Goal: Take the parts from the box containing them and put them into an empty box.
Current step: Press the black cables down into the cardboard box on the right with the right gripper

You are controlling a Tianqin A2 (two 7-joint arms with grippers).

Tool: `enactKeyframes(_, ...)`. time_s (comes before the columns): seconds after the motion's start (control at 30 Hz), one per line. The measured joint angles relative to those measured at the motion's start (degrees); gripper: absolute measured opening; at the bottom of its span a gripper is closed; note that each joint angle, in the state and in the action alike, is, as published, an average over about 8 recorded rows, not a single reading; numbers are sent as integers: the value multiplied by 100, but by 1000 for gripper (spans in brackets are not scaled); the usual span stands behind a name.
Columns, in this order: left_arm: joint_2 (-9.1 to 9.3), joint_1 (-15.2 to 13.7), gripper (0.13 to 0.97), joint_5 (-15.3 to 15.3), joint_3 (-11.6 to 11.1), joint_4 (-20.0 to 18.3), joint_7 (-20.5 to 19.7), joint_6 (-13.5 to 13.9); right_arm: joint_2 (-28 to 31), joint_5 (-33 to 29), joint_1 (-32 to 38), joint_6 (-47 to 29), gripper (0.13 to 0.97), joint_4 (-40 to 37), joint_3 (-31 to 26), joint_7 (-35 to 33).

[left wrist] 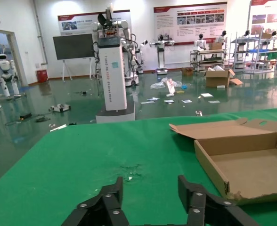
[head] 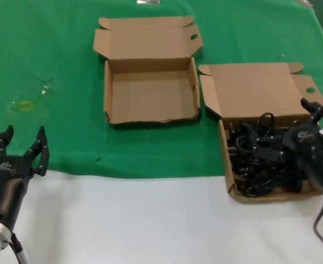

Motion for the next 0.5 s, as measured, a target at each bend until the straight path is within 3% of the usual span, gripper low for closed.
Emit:
enactKeyframes(0.07, 0, 0, 540, 0, 0, 0, 0, 0, 314, 96, 133, -84, 966, 56, -185, 55)
enactKeyframes(0.23, 0, 0, 413, 0, 0, 0, 0, 0, 1000, 109, 567, -540, 966, 115, -612, 336)
enactKeyframes(0.5, 0, 0, 271, 0, 0, 0, 0, 0, 1634, -510, 1421, -1975, 966, -140, -990, 816)
